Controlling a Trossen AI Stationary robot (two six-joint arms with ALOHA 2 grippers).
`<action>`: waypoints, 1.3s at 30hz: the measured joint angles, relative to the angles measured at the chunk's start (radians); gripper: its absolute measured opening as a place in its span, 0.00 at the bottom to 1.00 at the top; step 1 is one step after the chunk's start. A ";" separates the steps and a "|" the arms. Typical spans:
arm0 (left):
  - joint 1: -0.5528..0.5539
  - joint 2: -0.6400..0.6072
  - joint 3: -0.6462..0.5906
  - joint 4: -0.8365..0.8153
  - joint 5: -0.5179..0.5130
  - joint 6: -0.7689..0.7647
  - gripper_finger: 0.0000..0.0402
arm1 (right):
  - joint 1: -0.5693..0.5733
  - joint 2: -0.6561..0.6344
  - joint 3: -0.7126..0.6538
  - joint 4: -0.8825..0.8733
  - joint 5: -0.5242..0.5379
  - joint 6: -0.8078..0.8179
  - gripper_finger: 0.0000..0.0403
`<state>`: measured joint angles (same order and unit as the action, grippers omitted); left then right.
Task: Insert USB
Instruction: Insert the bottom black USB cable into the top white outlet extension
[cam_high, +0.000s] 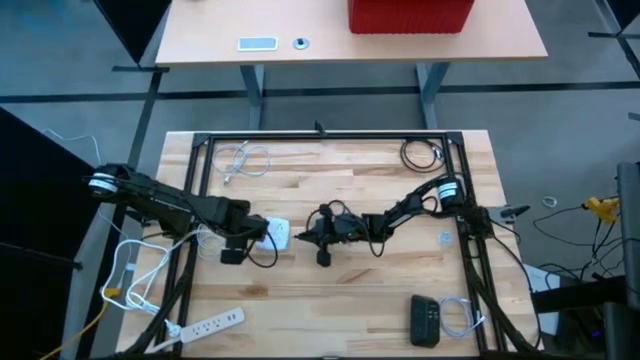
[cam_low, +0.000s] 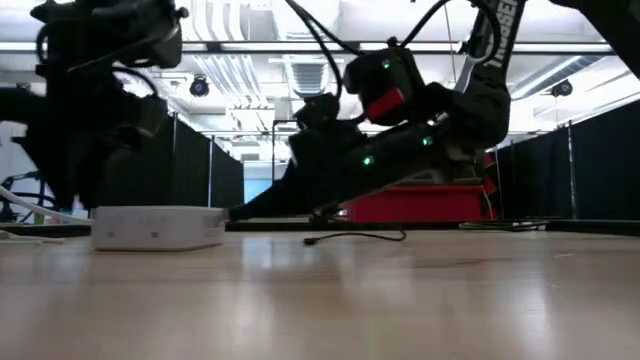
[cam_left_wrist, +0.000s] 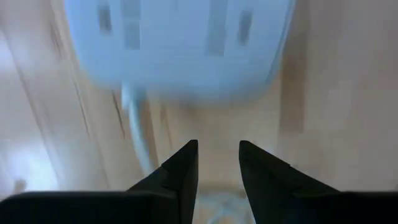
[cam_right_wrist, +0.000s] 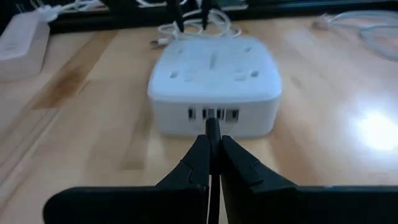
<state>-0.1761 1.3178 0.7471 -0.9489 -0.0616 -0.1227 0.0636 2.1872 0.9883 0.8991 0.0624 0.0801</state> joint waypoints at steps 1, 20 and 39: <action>0.000 0.003 0.002 0.019 0.000 0.001 0.26 | 0.005 0.010 0.004 -0.006 0.010 0.008 0.00; 0.000 0.158 -0.004 0.027 0.026 0.036 0.25 | 0.055 0.016 0.046 -0.040 0.124 0.051 0.00; -0.001 0.229 0.063 0.076 0.031 0.117 0.17 | 0.063 0.010 0.033 -0.056 0.117 0.025 0.00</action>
<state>-0.1772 1.5471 0.8101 -0.8734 -0.0311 -0.0052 0.1264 2.1977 1.0218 0.8428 0.1791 0.1051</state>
